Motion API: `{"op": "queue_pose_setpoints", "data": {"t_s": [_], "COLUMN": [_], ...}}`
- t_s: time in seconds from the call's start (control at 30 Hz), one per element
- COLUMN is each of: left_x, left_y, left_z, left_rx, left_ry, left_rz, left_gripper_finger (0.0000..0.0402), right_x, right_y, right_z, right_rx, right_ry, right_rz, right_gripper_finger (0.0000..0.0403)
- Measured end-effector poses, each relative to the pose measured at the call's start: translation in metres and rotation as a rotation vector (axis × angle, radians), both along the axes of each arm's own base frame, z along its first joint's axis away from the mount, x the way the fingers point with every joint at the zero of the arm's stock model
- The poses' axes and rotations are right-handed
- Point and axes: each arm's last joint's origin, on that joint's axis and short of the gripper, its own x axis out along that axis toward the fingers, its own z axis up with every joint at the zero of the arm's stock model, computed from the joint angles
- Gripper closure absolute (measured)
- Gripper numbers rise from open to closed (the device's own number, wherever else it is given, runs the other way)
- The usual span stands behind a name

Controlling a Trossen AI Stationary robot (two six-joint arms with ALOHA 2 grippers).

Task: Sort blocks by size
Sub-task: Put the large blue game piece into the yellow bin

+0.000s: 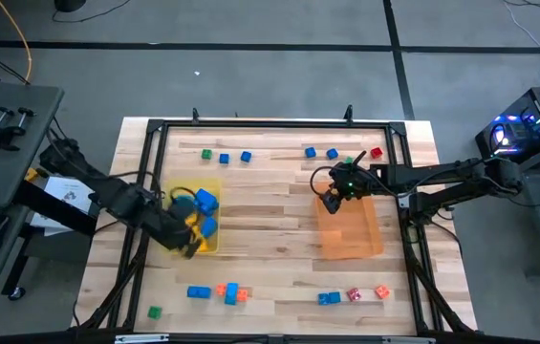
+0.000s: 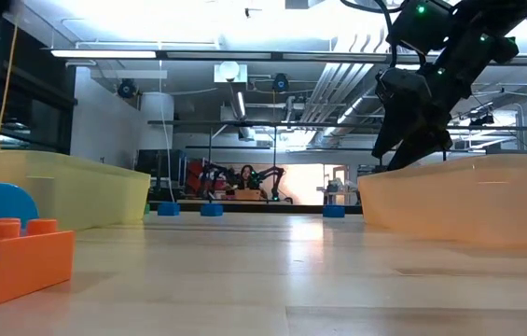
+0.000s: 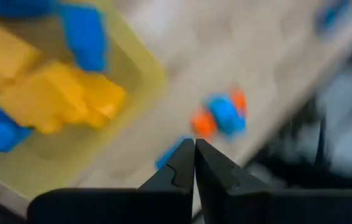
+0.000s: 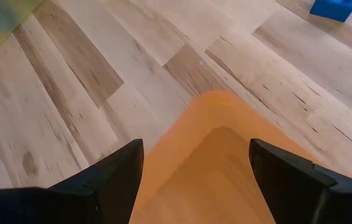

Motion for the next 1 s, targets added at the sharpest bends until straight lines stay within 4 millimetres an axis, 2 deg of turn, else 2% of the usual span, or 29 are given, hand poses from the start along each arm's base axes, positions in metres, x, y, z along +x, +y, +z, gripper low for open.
{"op": "queue_pose_setpoints", "data": {"t_s": [0.1, 0.2, 0.43, 0.57, 0.7, 0.8, 1.0], "left_x": [0.004, 0.012, 0.037, 0.045, 0.050, 0.052, 0.046], "left_y": [-0.010, -0.017, -0.038, -0.056, -0.075, -0.083, -0.093], "left_z": [-0.004, -0.015, -0.053, -0.073, -0.082, -0.079, -0.086], "left_rx": [-0.007, 0.063, 0.150, 0.119, 0.082, 0.063, 0.179], "left_ry": [0.005, 0.028, 0.127, 0.174, 0.107, 0.042, 0.033], "left_rz": [-0.242, -0.415, -0.677, -0.733, -0.753, -0.705, -0.711], "left_gripper_finger": [0.0388, 0.0358, 0.0238, 0.0168, 0.0115, 0.0095, 0.0090], "right_x": [0.001, 0.001, 0.001, 0.001, 0.000, 0.000, 0.000], "right_y": [0.000, 0.000, 0.000, 0.000, 0.000, 0.000, 0.000], "right_z": [0.001, 0.001, 0.001, 0.000, 0.000, 0.000, 0.000], "right_rx": [-0.001, 0.008, 0.014, 0.015, 0.013, 0.015, -0.008], "right_ry": [-0.011, -0.016, -0.014, -0.013, -0.008, -0.004, 0.003], "right_rz": [0.000, -0.012, -0.020, -0.019, -0.014, -0.009, 0.023], "right_gripper_finger": [0.0117, 0.0117, 0.0117, 0.0117, 0.0117, 0.0117, 0.0117]}}
